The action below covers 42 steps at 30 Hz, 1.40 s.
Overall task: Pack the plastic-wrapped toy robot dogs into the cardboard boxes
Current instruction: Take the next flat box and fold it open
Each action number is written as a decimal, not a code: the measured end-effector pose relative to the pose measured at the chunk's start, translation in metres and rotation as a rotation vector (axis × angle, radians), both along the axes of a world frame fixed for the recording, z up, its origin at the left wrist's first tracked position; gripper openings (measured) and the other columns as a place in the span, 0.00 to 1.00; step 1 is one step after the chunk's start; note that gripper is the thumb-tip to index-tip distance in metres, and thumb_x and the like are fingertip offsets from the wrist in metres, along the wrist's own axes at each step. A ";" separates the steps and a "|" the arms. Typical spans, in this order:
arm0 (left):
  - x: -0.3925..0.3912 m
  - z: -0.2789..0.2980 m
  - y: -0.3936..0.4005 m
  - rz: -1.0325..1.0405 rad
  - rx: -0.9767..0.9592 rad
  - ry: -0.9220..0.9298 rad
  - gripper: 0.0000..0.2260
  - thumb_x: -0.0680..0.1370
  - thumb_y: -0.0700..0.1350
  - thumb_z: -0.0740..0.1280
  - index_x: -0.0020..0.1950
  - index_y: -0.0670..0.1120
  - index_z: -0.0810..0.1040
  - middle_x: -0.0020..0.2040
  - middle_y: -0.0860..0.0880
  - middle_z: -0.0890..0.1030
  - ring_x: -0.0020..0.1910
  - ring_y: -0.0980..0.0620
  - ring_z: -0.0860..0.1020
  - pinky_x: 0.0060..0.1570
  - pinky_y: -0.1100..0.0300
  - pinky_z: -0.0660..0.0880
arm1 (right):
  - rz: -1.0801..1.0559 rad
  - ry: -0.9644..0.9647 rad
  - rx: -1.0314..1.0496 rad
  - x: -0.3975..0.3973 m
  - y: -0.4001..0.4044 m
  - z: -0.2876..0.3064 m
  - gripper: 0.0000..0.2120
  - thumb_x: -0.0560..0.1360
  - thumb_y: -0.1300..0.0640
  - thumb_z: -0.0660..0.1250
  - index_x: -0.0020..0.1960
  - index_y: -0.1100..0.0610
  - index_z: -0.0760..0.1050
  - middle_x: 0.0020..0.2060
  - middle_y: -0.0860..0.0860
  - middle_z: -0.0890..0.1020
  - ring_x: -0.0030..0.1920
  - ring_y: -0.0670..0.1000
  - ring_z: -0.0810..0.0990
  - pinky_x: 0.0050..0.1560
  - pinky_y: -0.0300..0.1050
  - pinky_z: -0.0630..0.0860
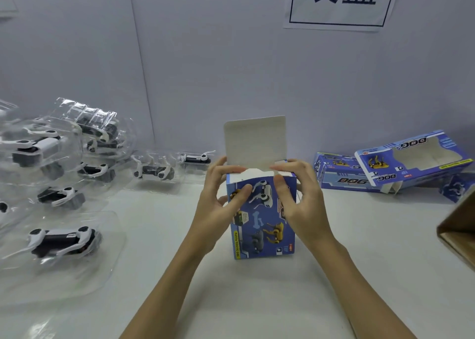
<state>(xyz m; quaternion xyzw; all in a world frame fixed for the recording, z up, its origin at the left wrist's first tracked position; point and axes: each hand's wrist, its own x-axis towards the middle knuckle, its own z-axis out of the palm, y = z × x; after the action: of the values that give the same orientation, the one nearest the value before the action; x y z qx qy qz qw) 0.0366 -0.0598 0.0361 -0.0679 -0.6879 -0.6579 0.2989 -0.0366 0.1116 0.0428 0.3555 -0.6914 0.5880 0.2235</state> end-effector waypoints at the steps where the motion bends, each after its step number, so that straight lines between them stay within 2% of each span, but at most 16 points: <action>1: 0.000 0.001 0.002 -0.041 0.042 -0.001 0.22 0.73 0.59 0.76 0.64 0.56 0.77 0.75 0.64 0.67 0.72 0.48 0.75 0.52 0.42 0.84 | 0.014 -0.054 -0.007 0.000 0.003 0.001 0.14 0.81 0.42 0.62 0.61 0.45 0.78 0.70 0.49 0.73 0.71 0.44 0.73 0.61 0.54 0.82; 4: -0.001 0.005 0.007 -0.098 0.084 0.055 0.30 0.73 0.53 0.79 0.70 0.61 0.68 0.70 0.62 0.72 0.66 0.44 0.80 0.50 0.41 0.84 | 0.089 -0.222 -0.133 -0.001 0.008 0.002 0.15 0.80 0.41 0.62 0.60 0.46 0.79 0.68 0.44 0.78 0.67 0.52 0.79 0.59 0.63 0.82; 8: -0.004 0.007 0.002 -0.104 0.008 0.013 0.39 0.74 0.53 0.78 0.77 0.72 0.59 0.69 0.65 0.70 0.65 0.51 0.80 0.51 0.46 0.85 | 0.262 -0.327 -0.302 -0.006 0.007 0.007 0.25 0.80 0.48 0.66 0.75 0.36 0.65 0.61 0.43 0.81 0.61 0.55 0.84 0.51 0.51 0.85; 12: -0.005 0.005 0.004 -0.074 -0.023 0.033 0.28 0.73 0.53 0.78 0.68 0.62 0.68 0.71 0.61 0.71 0.67 0.48 0.79 0.51 0.37 0.83 | 0.351 -0.417 -0.269 -0.015 0.013 0.003 0.18 0.82 0.51 0.63 0.71 0.48 0.73 0.62 0.47 0.82 0.57 0.55 0.86 0.46 0.47 0.84; 15: -0.006 0.001 0.005 -0.024 -0.103 0.068 0.20 0.75 0.53 0.76 0.58 0.58 0.67 0.70 0.59 0.74 0.68 0.50 0.78 0.54 0.39 0.83 | 0.374 -0.373 -0.220 -0.015 0.016 -0.004 0.17 0.82 0.52 0.57 0.67 0.56 0.73 0.68 0.50 0.79 0.62 0.56 0.84 0.51 0.48 0.85; 17: -0.006 -0.001 0.002 0.009 -0.145 0.079 0.21 0.74 0.57 0.76 0.58 0.59 0.66 0.70 0.60 0.75 0.68 0.52 0.78 0.56 0.45 0.83 | 0.397 -0.389 -0.248 -0.012 0.017 -0.005 0.20 0.83 0.48 0.55 0.68 0.58 0.73 0.71 0.51 0.78 0.65 0.57 0.81 0.56 0.50 0.83; 20: -0.005 -0.002 0.001 -0.005 -0.151 0.100 0.22 0.74 0.62 0.74 0.58 0.59 0.66 0.70 0.61 0.74 0.68 0.53 0.78 0.52 0.50 0.83 | 0.366 -0.391 -0.221 -0.008 0.017 -0.001 0.27 0.81 0.38 0.56 0.68 0.56 0.74 0.65 0.53 0.82 0.63 0.60 0.83 0.55 0.54 0.84; 23: -0.005 0.001 0.002 -0.084 -0.014 0.072 0.20 0.76 0.68 0.68 0.59 0.59 0.69 0.71 0.57 0.74 0.68 0.46 0.79 0.49 0.48 0.85 | 0.254 -0.286 -0.092 -0.002 0.012 0.001 0.15 0.82 0.43 0.62 0.64 0.48 0.74 0.59 0.43 0.83 0.59 0.55 0.85 0.45 0.50 0.86; 25: -0.005 0.001 0.003 -0.075 0.033 0.080 0.21 0.77 0.68 0.67 0.64 0.58 0.70 0.71 0.56 0.74 0.66 0.45 0.80 0.48 0.51 0.84 | 0.210 -0.244 -0.081 0.001 0.007 0.000 0.15 0.81 0.43 0.62 0.66 0.45 0.72 0.58 0.39 0.82 0.59 0.52 0.85 0.43 0.48 0.86; 27: -0.005 0.000 0.004 -0.034 0.027 0.106 0.27 0.77 0.63 0.71 0.71 0.57 0.67 0.73 0.58 0.69 0.65 0.46 0.80 0.48 0.55 0.84 | 0.216 -0.258 -0.155 0.006 0.001 0.000 0.24 0.77 0.36 0.64 0.69 0.45 0.66 0.60 0.42 0.81 0.58 0.52 0.85 0.46 0.47 0.86; 29: -0.004 -0.004 0.005 -0.008 0.053 0.103 0.28 0.77 0.56 0.75 0.70 0.57 0.65 0.74 0.57 0.66 0.63 0.46 0.82 0.46 0.54 0.85 | 0.201 -0.275 -0.207 0.010 -0.003 0.001 0.31 0.71 0.28 0.68 0.64 0.43 0.63 0.63 0.45 0.79 0.57 0.53 0.86 0.49 0.52 0.86; 32: -0.003 -0.005 0.002 -0.017 0.090 0.129 0.20 0.78 0.49 0.73 0.64 0.57 0.67 0.67 0.58 0.75 0.59 0.45 0.85 0.43 0.53 0.85 | 0.176 -0.234 -0.174 0.013 -0.005 -0.002 0.22 0.73 0.37 0.71 0.58 0.41 0.64 0.62 0.43 0.78 0.58 0.51 0.86 0.49 0.60 0.86; 34: -0.002 -0.006 -0.001 0.017 -0.020 0.141 0.16 0.80 0.51 0.70 0.66 0.58 0.71 0.64 0.60 0.76 0.63 0.46 0.82 0.46 0.50 0.85 | 0.165 -0.137 -0.085 0.012 -0.005 -0.003 0.15 0.79 0.43 0.69 0.61 0.34 0.68 0.65 0.43 0.75 0.62 0.48 0.83 0.46 0.55 0.87; 37: -0.001 -0.005 -0.005 0.030 -0.088 0.124 0.13 0.80 0.54 0.69 0.63 0.61 0.75 0.67 0.50 0.69 0.70 0.44 0.76 0.48 0.50 0.85 | 0.191 -0.052 0.019 0.009 -0.001 -0.002 0.15 0.80 0.49 0.67 0.62 0.31 0.72 0.65 0.43 0.74 0.65 0.51 0.81 0.41 0.45 0.86; 40: -0.001 -0.004 -0.003 0.043 -0.085 0.184 0.14 0.81 0.50 0.71 0.63 0.62 0.72 0.68 0.48 0.67 0.69 0.44 0.77 0.45 0.51 0.85 | 0.235 -0.127 -0.063 0.007 -0.002 -0.003 0.16 0.78 0.47 0.69 0.62 0.37 0.68 0.58 0.40 0.76 0.57 0.55 0.86 0.39 0.49 0.86; 42: -0.003 -0.004 -0.005 0.153 -0.170 0.256 0.21 0.79 0.49 0.74 0.67 0.61 0.68 0.70 0.45 0.66 0.70 0.42 0.75 0.53 0.48 0.84 | 0.258 -0.144 -0.128 0.005 -0.004 -0.006 0.22 0.78 0.49 0.69 0.68 0.37 0.65 0.60 0.44 0.79 0.58 0.55 0.86 0.45 0.48 0.86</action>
<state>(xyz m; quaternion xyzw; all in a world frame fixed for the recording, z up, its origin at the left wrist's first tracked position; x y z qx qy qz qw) 0.0339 -0.0644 0.0326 -0.1236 -0.7006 -0.5587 0.4263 -0.0316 0.1077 0.0365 0.3832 -0.6153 0.6787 0.1180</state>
